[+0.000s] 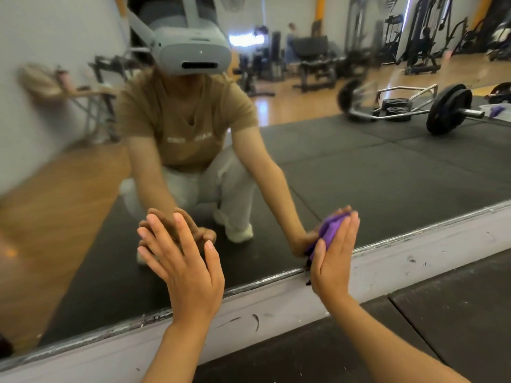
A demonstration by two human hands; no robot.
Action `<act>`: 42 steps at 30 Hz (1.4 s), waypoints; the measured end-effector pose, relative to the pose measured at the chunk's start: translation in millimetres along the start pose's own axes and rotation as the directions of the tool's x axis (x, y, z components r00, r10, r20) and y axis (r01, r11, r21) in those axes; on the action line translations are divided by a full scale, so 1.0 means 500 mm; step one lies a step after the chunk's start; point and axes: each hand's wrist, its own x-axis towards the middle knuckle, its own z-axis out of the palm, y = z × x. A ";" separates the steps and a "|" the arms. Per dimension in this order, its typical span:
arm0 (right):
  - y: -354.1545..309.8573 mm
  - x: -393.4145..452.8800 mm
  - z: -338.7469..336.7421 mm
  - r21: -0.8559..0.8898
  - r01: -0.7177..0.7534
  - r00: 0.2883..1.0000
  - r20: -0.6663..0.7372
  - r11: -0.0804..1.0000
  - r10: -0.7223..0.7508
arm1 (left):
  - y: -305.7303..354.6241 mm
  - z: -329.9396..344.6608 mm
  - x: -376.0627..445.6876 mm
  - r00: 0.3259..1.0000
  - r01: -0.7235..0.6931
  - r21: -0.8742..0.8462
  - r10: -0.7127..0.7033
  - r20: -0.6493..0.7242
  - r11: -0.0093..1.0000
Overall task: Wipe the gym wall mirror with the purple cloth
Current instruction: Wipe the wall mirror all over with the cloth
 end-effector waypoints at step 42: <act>-0.284 0.133 0.050 0.009 0.370 0.914 -0.182 0.929 -0.362 | -0.036 -0.095 0.026 0.994 -0.099 0.196 0.089 0.057 0.976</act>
